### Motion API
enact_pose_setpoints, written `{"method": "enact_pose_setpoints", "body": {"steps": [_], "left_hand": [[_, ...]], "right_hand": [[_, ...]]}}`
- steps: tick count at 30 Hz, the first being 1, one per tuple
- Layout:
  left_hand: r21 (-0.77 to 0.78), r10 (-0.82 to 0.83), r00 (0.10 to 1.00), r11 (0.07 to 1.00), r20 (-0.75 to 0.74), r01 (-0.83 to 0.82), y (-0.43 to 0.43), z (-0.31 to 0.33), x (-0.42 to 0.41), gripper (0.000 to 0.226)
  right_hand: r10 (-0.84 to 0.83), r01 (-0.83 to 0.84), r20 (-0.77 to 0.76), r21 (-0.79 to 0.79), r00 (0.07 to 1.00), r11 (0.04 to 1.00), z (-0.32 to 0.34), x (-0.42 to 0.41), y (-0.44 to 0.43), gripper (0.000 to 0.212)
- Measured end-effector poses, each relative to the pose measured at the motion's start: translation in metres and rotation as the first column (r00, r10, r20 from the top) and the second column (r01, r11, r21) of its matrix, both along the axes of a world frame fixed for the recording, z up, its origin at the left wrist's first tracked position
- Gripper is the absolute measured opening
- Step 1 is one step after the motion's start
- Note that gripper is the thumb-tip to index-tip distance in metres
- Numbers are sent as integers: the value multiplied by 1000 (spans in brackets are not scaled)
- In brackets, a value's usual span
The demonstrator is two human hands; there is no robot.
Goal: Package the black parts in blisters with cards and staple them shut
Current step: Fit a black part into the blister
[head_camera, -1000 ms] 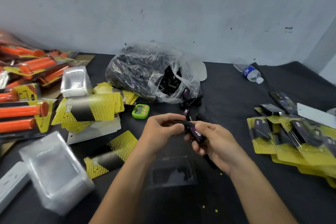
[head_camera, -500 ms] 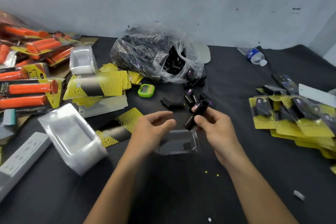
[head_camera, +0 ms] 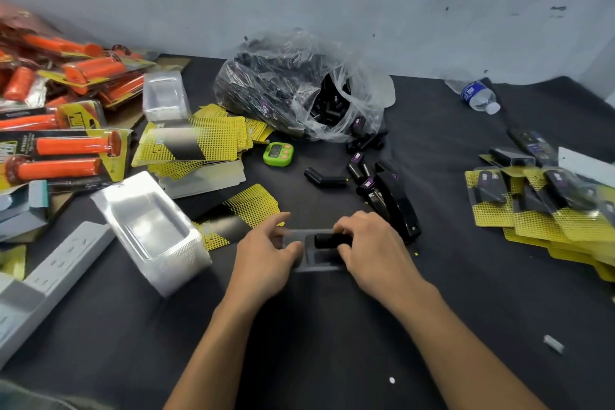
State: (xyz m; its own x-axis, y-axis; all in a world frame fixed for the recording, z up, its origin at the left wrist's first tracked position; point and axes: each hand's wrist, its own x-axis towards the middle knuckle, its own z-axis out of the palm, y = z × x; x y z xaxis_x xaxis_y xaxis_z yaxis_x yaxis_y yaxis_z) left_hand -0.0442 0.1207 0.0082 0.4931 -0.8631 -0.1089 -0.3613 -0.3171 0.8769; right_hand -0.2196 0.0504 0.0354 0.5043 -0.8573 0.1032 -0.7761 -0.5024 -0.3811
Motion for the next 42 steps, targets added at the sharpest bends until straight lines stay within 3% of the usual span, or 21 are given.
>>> {"method": "enact_pose_setpoints", "body": {"steps": [4, 7, 9, 11, 13, 16, 18, 20, 22, 23, 25, 27, 30, 32, 35, 37, 38, 40, 42], "left_hand": [[-35, 26, 973, 999, -228, -35, -5, -4, -1, 57], [-70, 41, 944, 995, -328, -67, -6, -7, 0, 55], [-84, 52, 902, 992, -428, -96, -8, -6, 1, 52], [-83, 75, 830, 986, -553, -144, -11, -3, 1, 47], [-74, 70, 771, 986, -633, -150, -14, -1, 0, 43], [-145, -71, 629, 987, -774, -66, -16, 6, -4, 32], [-225, -169, 482, 972, -860, -60, -15, 10, -4, 46], [-265, -185, 459, 957, -869, -116, -16, 11, -3, 53], [-262, -144, 593, 958, -792, -118, -19, 8, -5, 40], [-255, -138, 669, 964, -730, -79, -20, 8, -6, 33], [-241, -193, 758, 969, -623, 49, -20, 8, -9, 31], [-237, -272, 738, 959, -617, 156, -20, 11, -12, 29], [-254, -316, 645, 948, -696, 191, -22, 9, -15, 37], [-250, -327, 653, 945, -683, 211, -24, 6, -16, 43], [-230, -293, 693, 955, -659, 185, -25, 6, -16, 34], [-205, -226, 720, 972, -656, 119, -25, 7, -15, 26], [-190, -188, 737, 978, -649, 82, -25, 8, -14, 25], [-164, -104, 773, 986, -626, -1, -26, 8, -14, 29], [-163, -24, 798, 982, -602, -93, -27, 7, -12, 36]], "right_hand": [[-47, 45, -74, -24, 996, 999, -2, 4, 3, 20], [-77, 75, 160, 15, 984, 997, 1, -5, 1, 26], [-6, -7, 261, 47, 965, 999, 1, -12, 2, 31], [115, -128, 173, 67, 978, 990, -3, -13, 10, 45], [132, -132, 92, -3, 987, 991, -11, -10, 19, 57], [47, -28, 132, -140, 990, 990, -21, -4, 21, 57], [-43, 75, 244, -124, 969, 989, -19, -1, 13, 43], [-160, 144, 414, 70, 896, 987, -12, -2, 2, 28], [-323, 112, 607, 360, 726, 926, -2, -5, -9, 25], [-430, 18, 674, 526, 601, 850, 4, -5, -13, 25], [-640, -275, 661, 748, 393, 604, 13, -6, -14, 22], [-754, -413, 581, 794, 306, 445, 15, -7, -14, 21], [-795, -454, 550, 795, 255, 404, 13, -8, -12, 21], [-779, -447, 562, 794, 278, 413, 11, -9, -10, 20], [-757, -387, 571, 807, 319, 446, 8, -7, -9, 19], [-700, -263, 612, 791, 368, 553, 8, -5, -9, 19], [-634, -158, 650, 739, 419, 654, 6, -4, -9, 19], [-426, 98, 672, 468, 606, 878, 1, -5, -10, 22], [-232, 244, 528, 49, 817, 969, -5, -7, -8, 26]]}}
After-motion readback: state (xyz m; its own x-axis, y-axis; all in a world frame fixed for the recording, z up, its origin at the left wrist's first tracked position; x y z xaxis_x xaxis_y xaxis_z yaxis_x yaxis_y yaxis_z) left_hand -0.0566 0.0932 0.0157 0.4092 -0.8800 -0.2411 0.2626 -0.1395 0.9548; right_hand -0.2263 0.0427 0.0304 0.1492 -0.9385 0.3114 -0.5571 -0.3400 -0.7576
